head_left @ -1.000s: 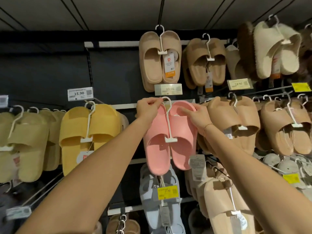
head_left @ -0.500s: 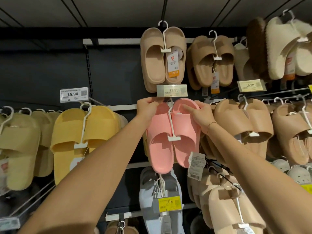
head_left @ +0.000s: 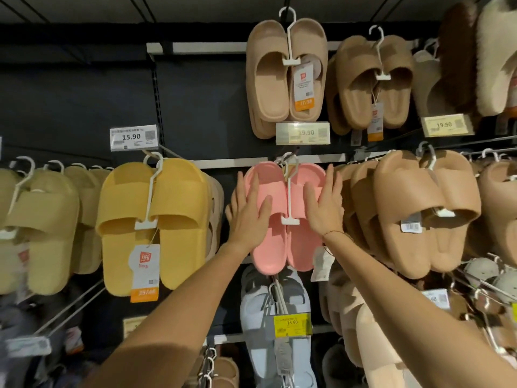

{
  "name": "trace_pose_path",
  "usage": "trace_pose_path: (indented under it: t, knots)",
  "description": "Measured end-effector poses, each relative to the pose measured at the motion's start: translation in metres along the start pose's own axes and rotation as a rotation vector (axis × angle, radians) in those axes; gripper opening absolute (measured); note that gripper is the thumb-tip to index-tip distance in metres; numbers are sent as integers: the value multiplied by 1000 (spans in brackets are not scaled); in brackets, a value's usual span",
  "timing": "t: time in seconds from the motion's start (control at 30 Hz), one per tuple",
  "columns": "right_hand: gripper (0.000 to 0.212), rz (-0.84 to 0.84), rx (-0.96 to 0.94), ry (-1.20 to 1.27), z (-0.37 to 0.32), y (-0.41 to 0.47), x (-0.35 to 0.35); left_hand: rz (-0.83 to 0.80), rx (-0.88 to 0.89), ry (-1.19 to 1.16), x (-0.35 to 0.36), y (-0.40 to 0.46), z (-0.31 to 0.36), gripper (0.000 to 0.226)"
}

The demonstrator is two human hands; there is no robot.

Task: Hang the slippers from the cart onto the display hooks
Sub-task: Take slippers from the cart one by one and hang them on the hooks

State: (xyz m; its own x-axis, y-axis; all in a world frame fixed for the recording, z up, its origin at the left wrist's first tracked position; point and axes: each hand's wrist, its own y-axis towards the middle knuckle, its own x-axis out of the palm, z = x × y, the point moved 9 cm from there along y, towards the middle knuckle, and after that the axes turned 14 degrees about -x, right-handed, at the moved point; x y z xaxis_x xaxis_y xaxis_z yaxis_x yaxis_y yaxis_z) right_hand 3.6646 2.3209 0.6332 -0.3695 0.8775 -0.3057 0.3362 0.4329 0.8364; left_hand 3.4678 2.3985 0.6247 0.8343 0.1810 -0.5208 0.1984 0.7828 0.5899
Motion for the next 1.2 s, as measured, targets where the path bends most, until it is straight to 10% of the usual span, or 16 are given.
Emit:
trace_pose_path:
  t: [0.27, 0.5, 0.77, 0.9, 1.2]
  knots:
    - [80, -266, -29, -129, -13, -75, -9, -148, -99, 232, 11, -81, -35, 97]
    - [45, -708, -3, -617, -34, -184, -59, -534, -67, 757, 13, -180, -66, 52]
    - [63, -1196, 407, -668, -62, -359, -108, -1011, 76, 779, 30, -328, -73, 53]
    - [61, -1311, 386, -612, 32, -442, -109, -1096, 193, 743, 62, -393, -69, 45]
    - [73, -1240, 743, -675, 20, -596, -239, -1383, 422, 650, 150, -564, -16, 50]
